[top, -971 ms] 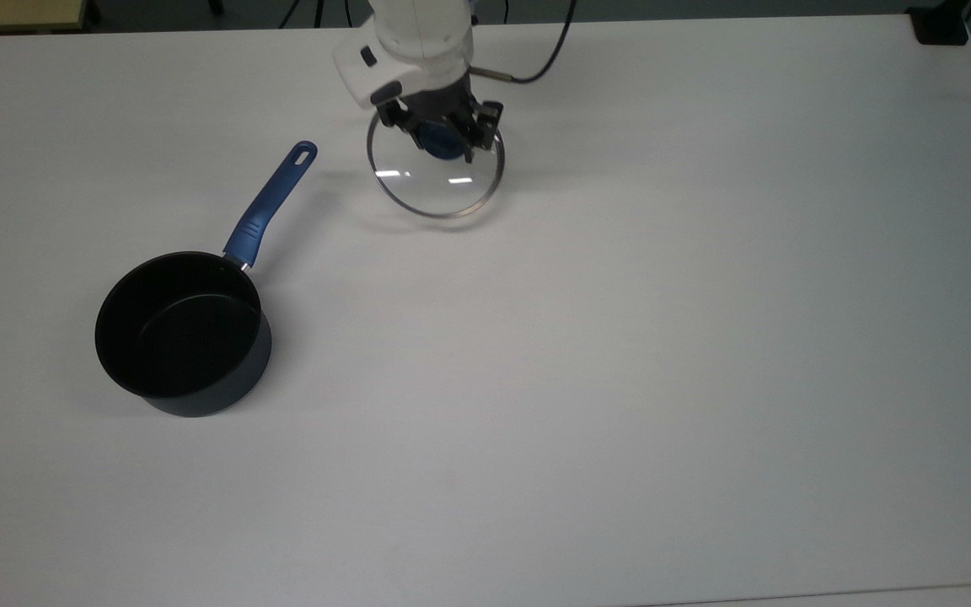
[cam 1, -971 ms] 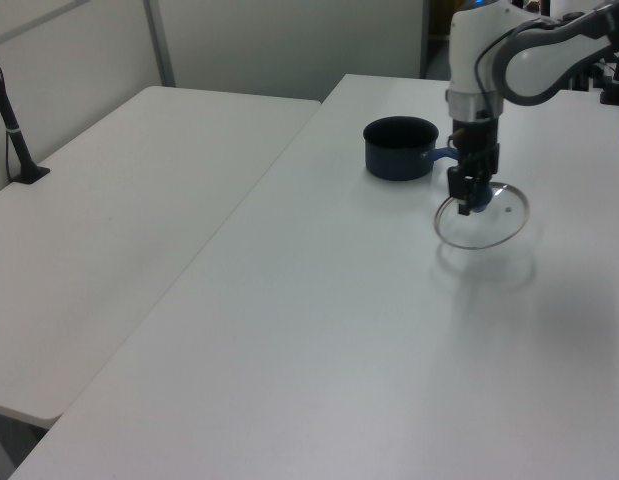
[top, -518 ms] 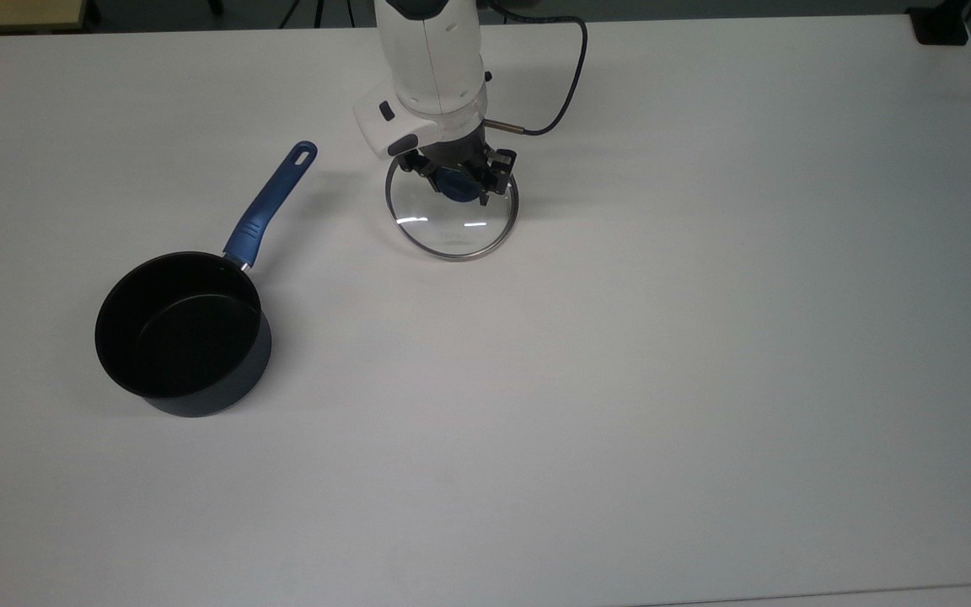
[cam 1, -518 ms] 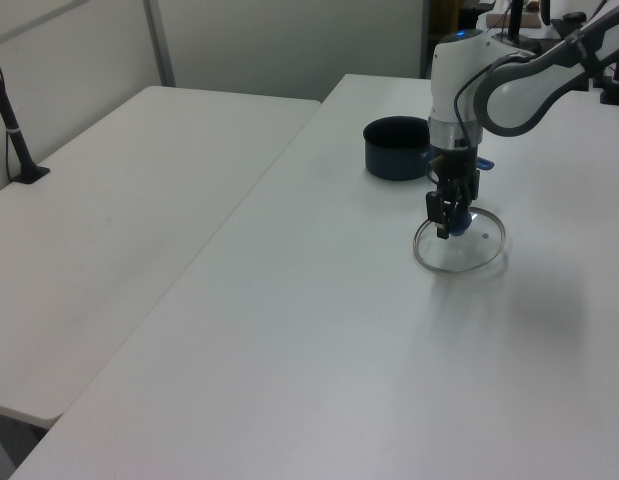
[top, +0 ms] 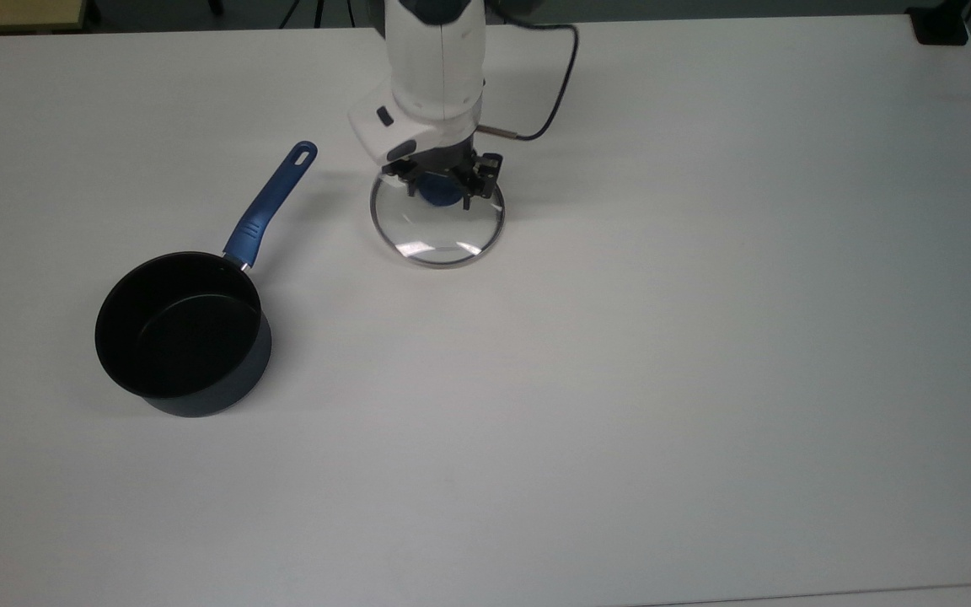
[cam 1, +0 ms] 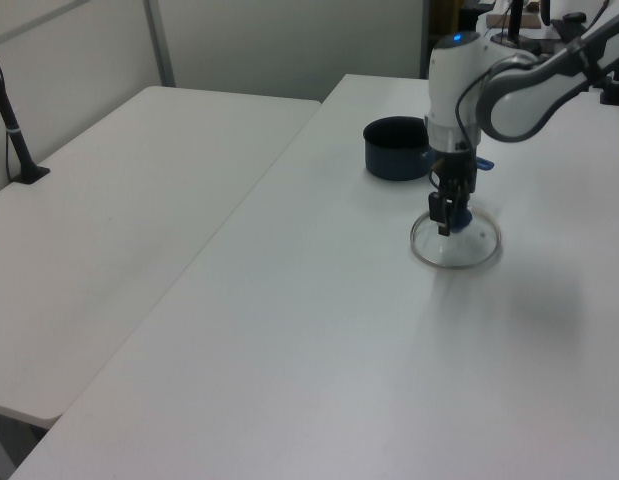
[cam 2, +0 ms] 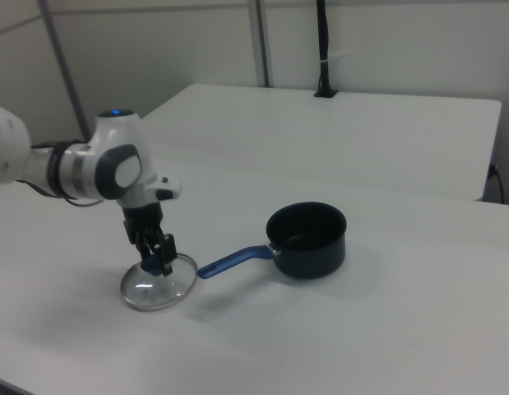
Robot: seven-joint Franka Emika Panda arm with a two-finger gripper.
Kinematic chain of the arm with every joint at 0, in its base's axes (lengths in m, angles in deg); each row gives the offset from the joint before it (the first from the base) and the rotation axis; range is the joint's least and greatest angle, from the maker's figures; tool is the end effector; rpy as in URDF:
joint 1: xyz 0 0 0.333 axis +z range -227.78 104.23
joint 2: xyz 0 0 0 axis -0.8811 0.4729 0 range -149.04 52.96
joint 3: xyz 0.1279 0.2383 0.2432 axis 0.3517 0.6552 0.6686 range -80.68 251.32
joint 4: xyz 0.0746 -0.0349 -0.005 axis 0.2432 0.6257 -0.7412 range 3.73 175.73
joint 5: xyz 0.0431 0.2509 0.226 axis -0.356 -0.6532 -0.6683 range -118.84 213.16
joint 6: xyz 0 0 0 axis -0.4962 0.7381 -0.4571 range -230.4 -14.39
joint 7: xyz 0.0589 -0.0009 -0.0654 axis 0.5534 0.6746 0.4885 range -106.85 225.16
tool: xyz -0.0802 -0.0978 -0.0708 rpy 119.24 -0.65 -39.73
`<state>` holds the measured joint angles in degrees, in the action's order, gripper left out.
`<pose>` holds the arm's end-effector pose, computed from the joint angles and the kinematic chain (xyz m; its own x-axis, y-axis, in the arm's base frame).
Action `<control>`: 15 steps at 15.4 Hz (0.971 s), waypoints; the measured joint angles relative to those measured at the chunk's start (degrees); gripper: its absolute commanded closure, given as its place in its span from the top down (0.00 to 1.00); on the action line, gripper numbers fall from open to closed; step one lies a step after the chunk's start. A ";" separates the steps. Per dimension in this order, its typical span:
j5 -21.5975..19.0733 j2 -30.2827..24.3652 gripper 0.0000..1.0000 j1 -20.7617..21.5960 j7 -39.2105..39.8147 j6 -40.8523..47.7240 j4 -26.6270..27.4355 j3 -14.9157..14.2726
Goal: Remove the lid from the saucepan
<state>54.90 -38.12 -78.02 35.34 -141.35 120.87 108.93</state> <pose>0.5193 0.0522 0.3774 0.9770 -0.2065 -0.0532 -0.2032 -0.9772 0.0610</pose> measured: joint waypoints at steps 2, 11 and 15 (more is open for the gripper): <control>1.20 2.03 1.00 -0.40 -0.07 -0.03 -0.11 -0.36; 1.40 0.56 1.00 -0.60 -0.61 10.44 -11.03 -0.36; 1.39 -2.43 1.00 -0.53 -0.64 17.78 -21.12 -0.38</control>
<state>56.29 -40.56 -78.56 34.70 -123.57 99.74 108.55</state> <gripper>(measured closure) 0.000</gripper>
